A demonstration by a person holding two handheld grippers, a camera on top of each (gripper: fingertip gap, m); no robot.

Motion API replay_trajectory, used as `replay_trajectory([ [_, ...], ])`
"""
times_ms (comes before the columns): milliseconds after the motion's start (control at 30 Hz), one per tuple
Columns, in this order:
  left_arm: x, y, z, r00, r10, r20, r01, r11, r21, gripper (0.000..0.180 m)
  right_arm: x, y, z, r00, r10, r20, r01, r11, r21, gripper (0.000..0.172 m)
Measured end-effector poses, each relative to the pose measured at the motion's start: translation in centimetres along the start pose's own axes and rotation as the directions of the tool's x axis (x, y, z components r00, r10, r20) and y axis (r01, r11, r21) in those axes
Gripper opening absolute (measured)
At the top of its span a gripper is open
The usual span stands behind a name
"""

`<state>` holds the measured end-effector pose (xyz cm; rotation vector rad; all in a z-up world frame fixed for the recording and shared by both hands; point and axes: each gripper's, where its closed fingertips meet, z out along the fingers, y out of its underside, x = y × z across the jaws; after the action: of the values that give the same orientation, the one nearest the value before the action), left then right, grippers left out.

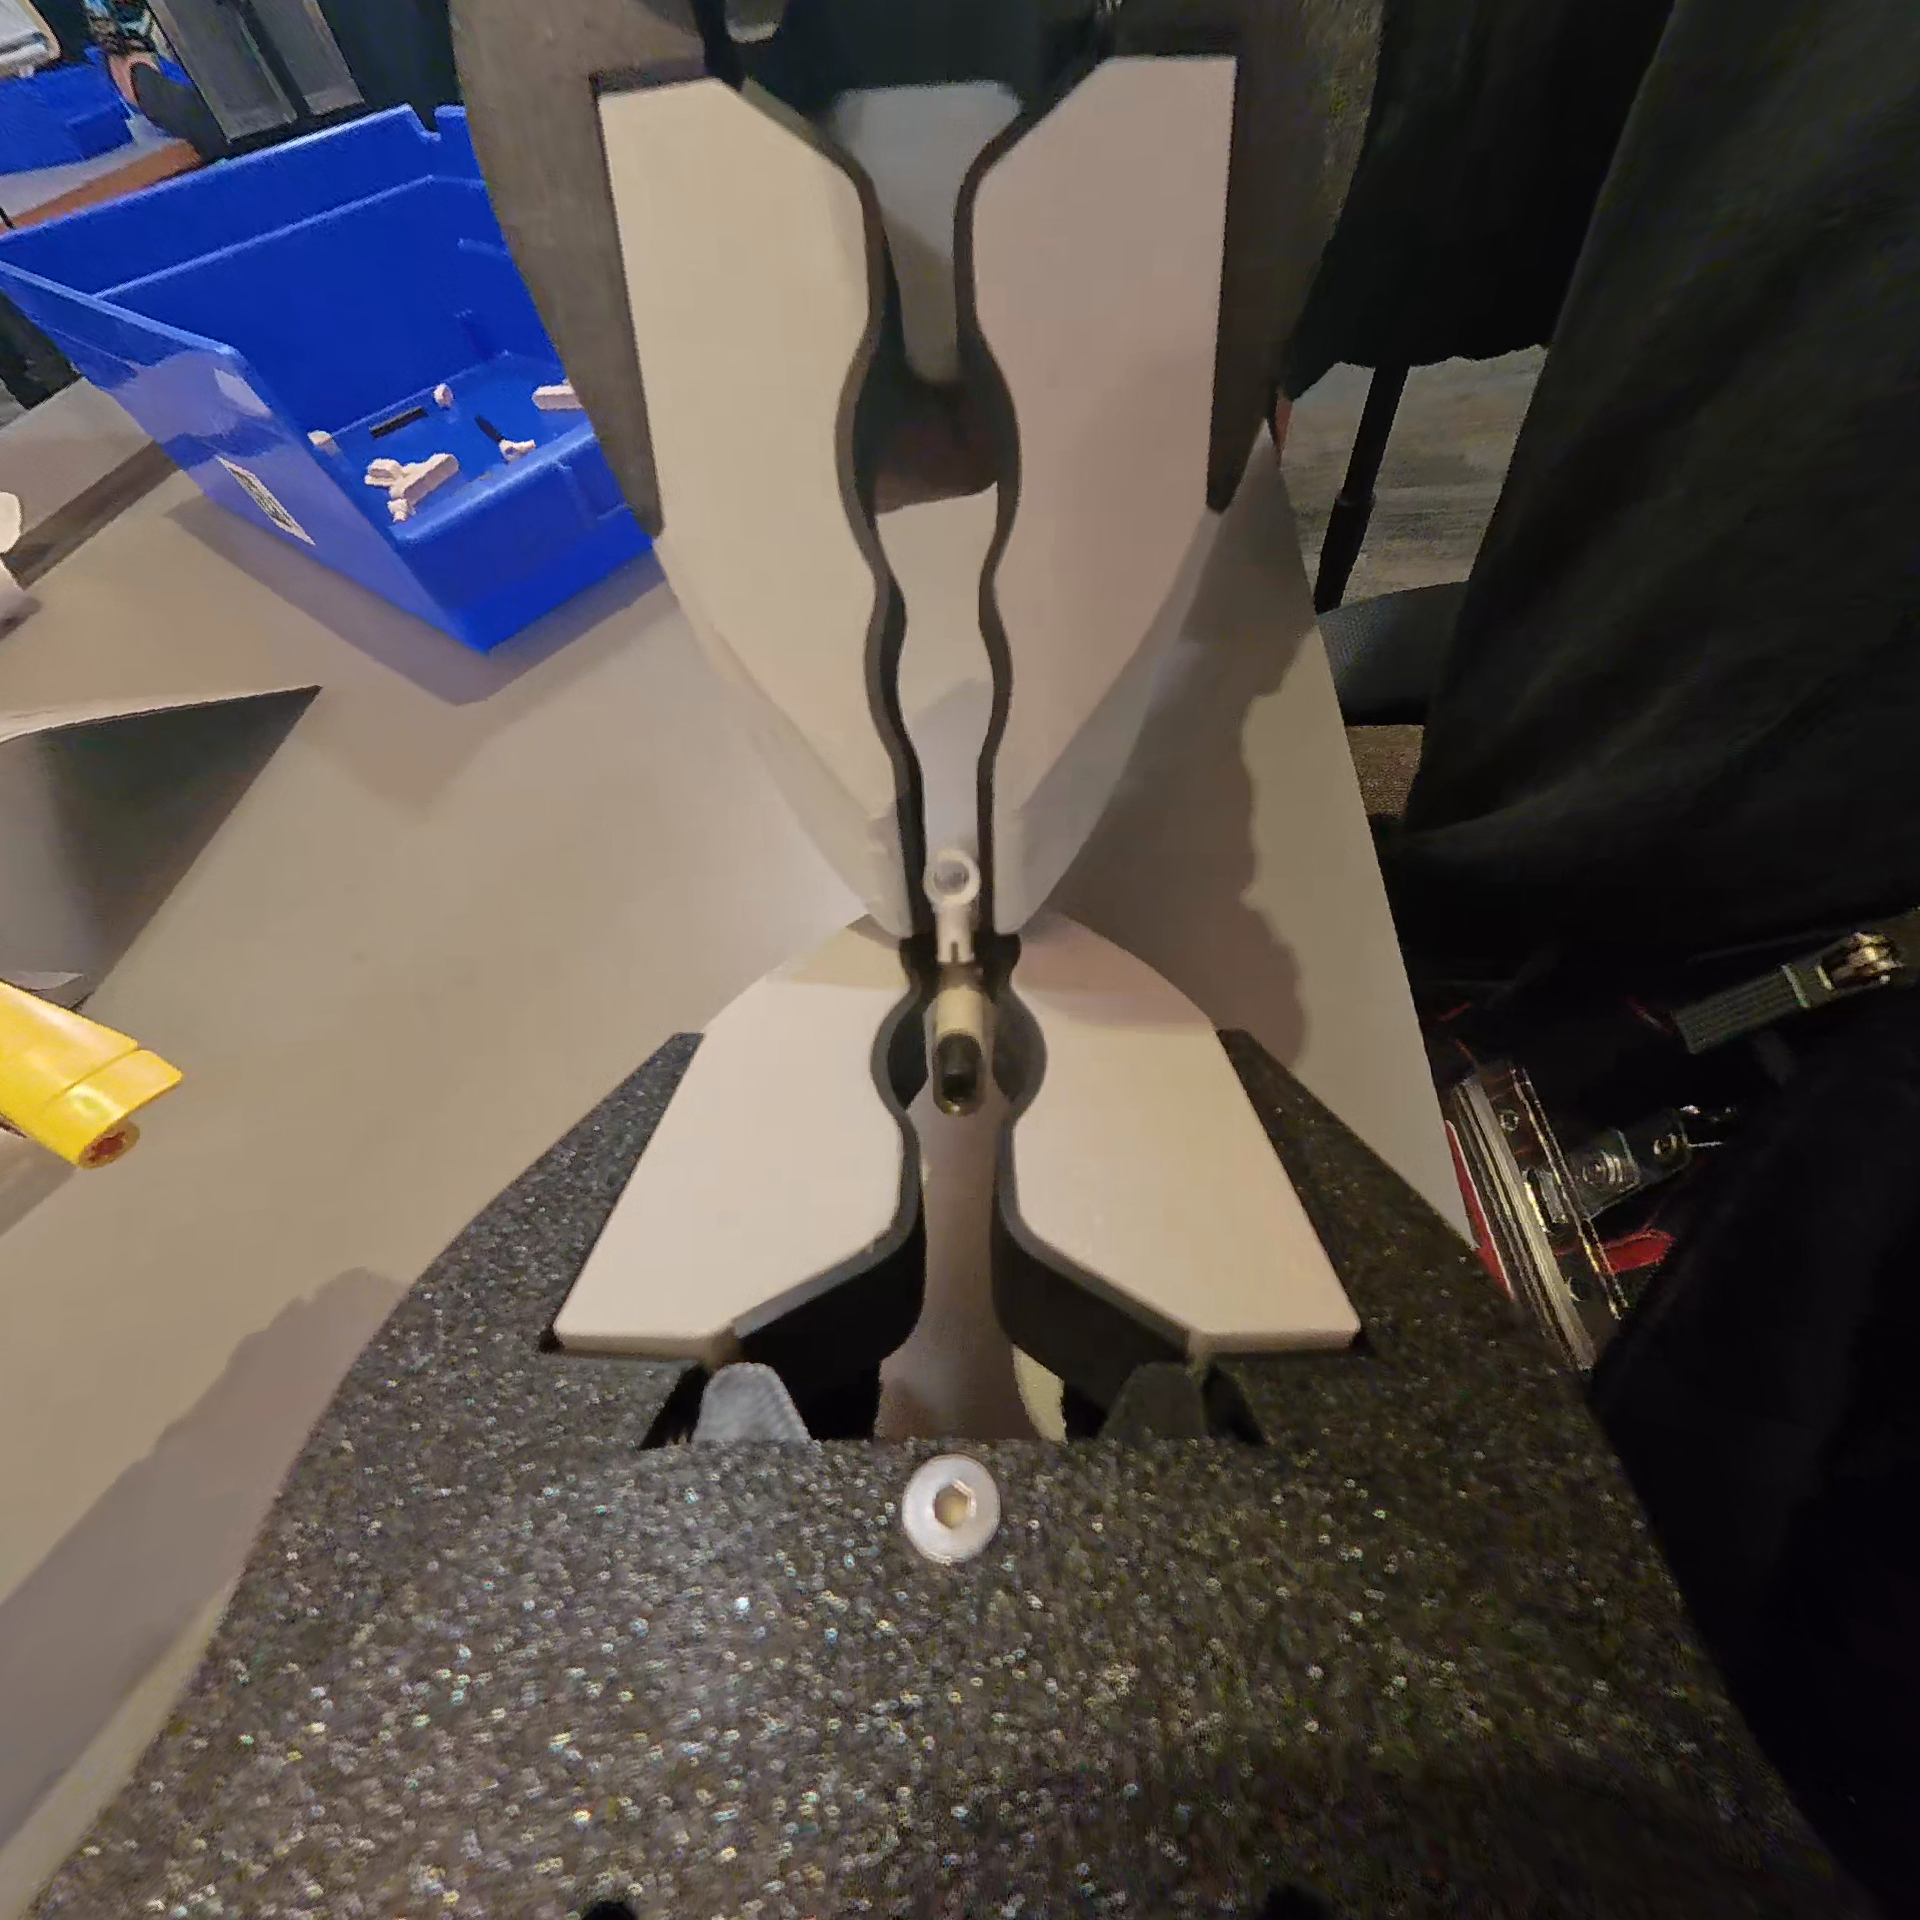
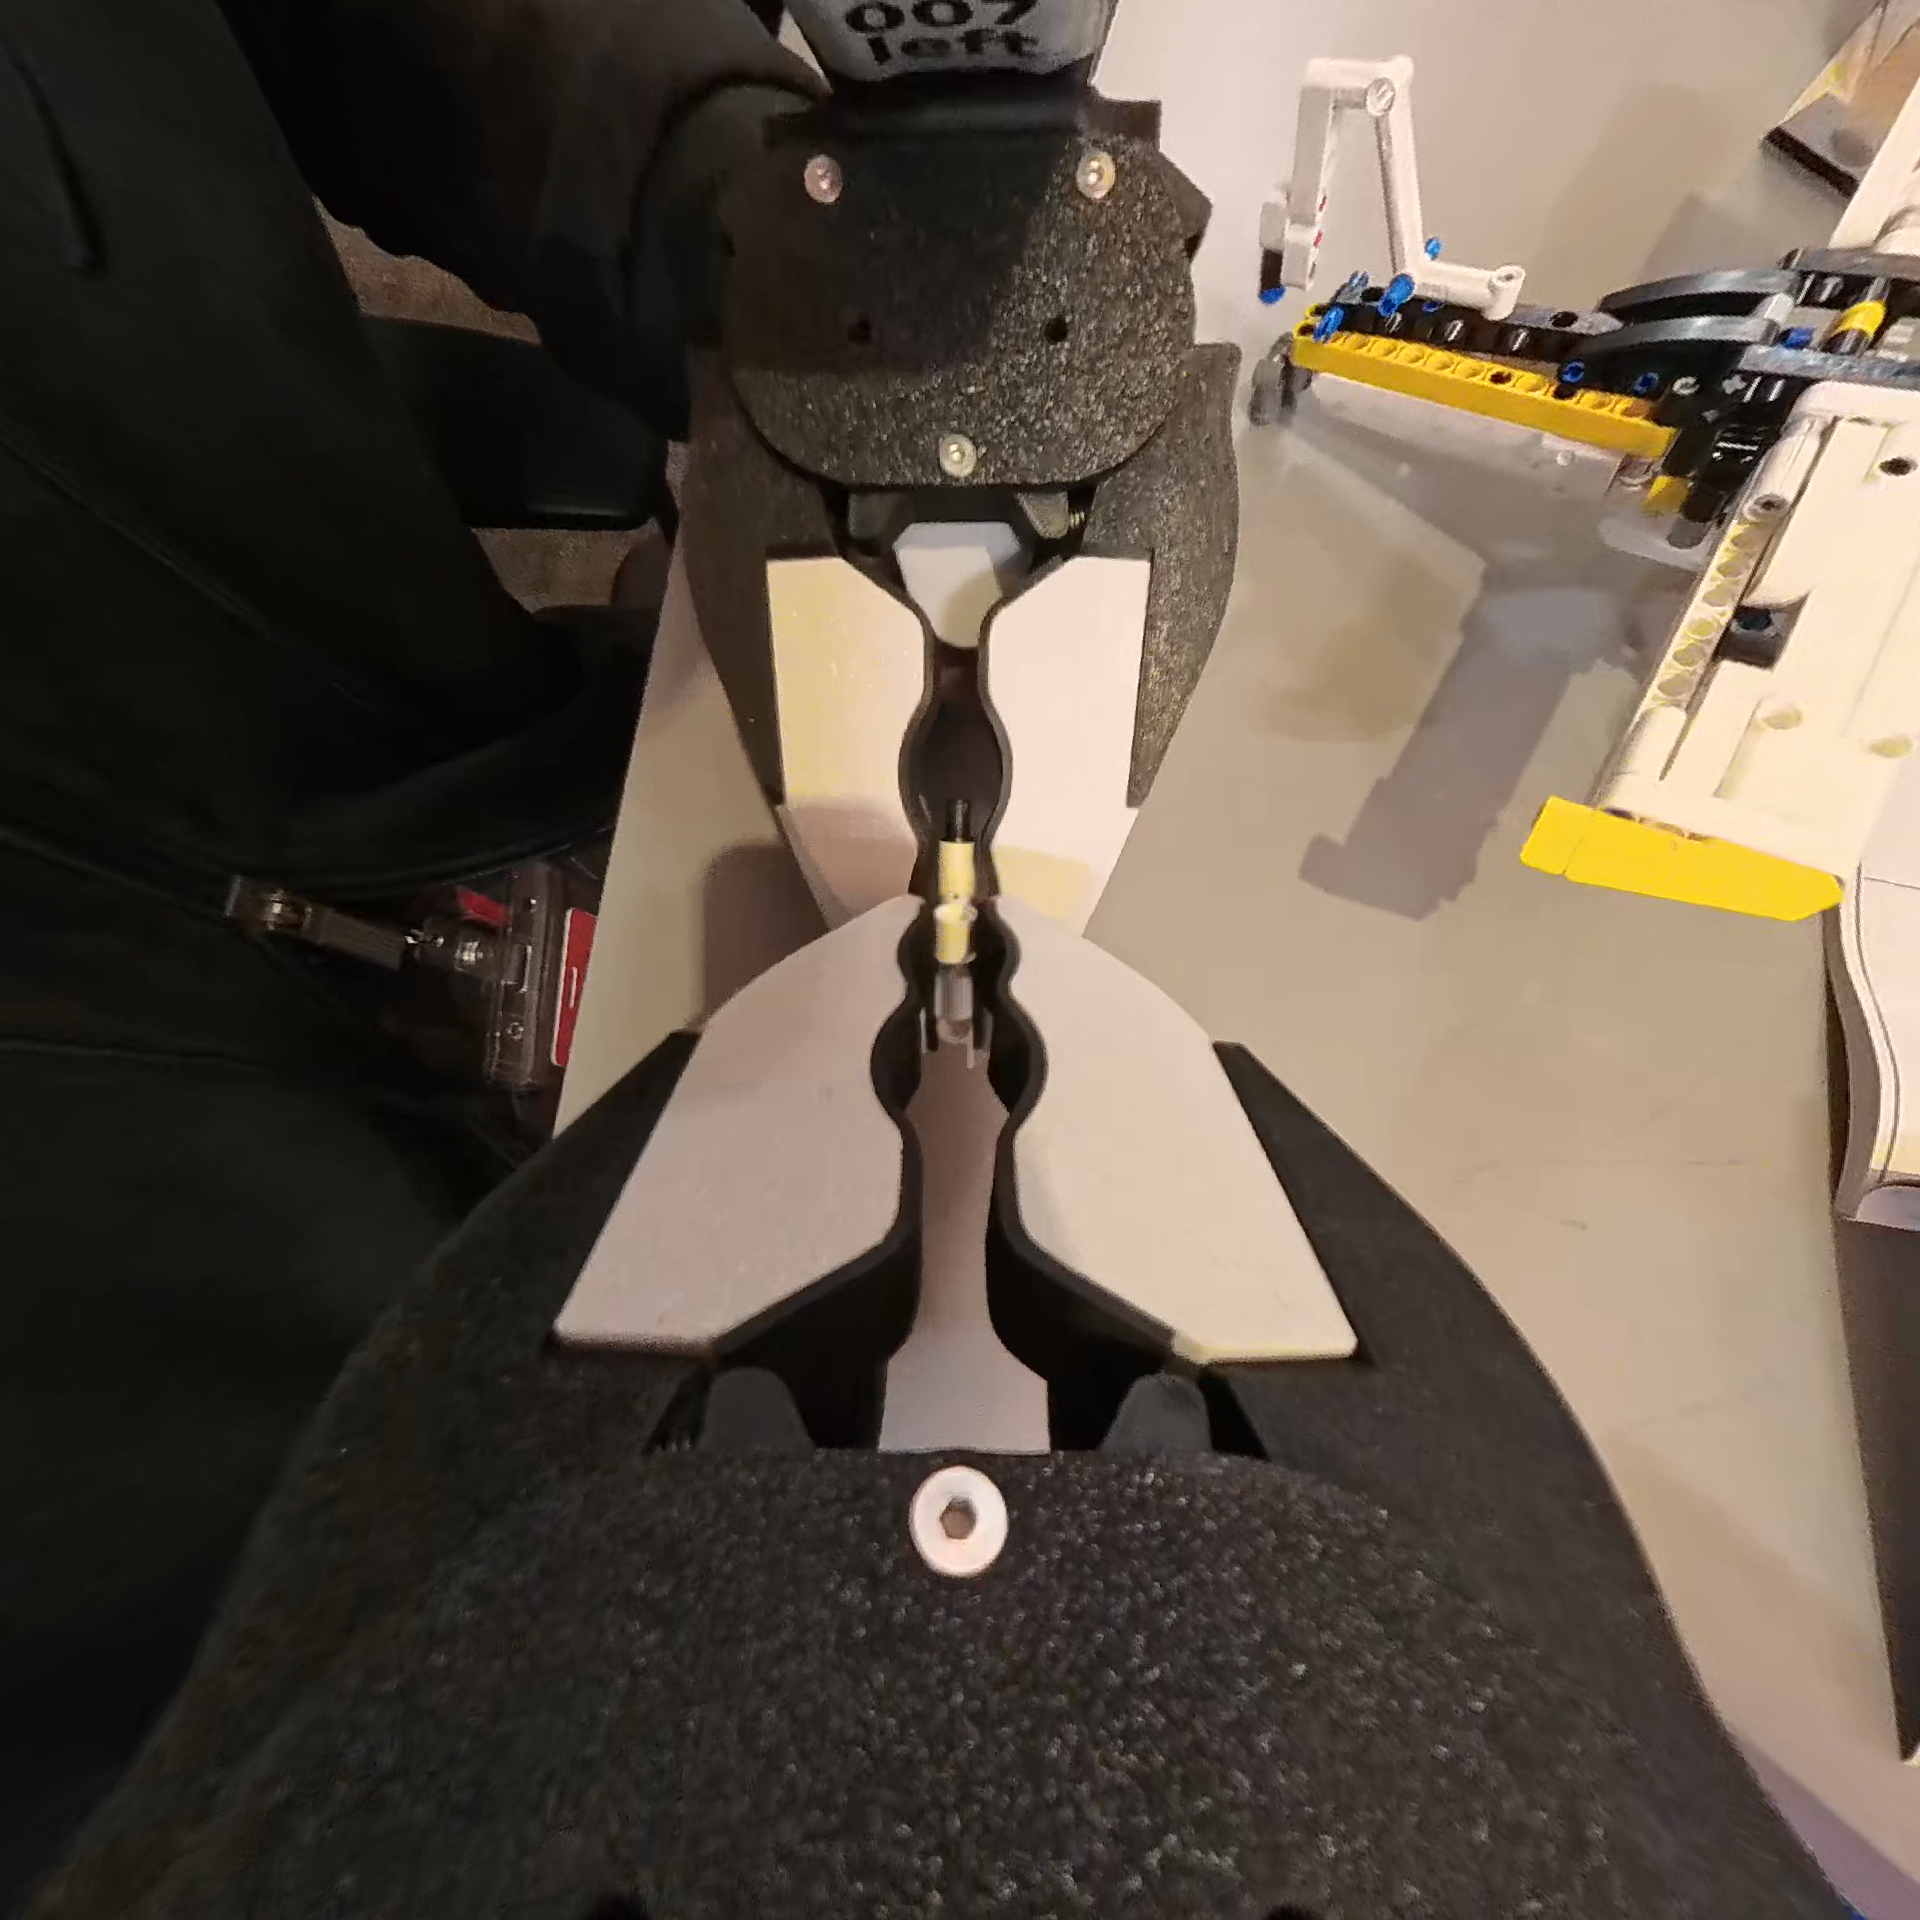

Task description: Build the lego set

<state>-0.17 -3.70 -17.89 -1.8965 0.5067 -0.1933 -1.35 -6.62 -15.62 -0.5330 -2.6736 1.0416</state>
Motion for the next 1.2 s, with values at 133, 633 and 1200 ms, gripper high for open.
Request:
replay_trajectory([
  [133,0.06,0.09,-0.02,1.000,-0.001,-0.001,0.001,1.000,-0.005,0.008,-0.03,0.02,0.10,1.000,-0.011,-0.008,0.011,1.000,-0.021,0.007],
  [633,0.18,0.23,0.10,1.000,-0.004,-0.015,0.004,1.000,-0.016,0.008,0.03,0.55,-0.07,0.999,0.001,-0.042,-0.002,1.000,-0.021,0.007],
  [1200,0.20,0.15,0.04,1.000,-0.008,-0.021,0.008,1.000,-0.011,0.008,-0.16,0.90,-0.30,0.999,0.025,-0.027,-0.025,1.000,0.001,0.008],
])
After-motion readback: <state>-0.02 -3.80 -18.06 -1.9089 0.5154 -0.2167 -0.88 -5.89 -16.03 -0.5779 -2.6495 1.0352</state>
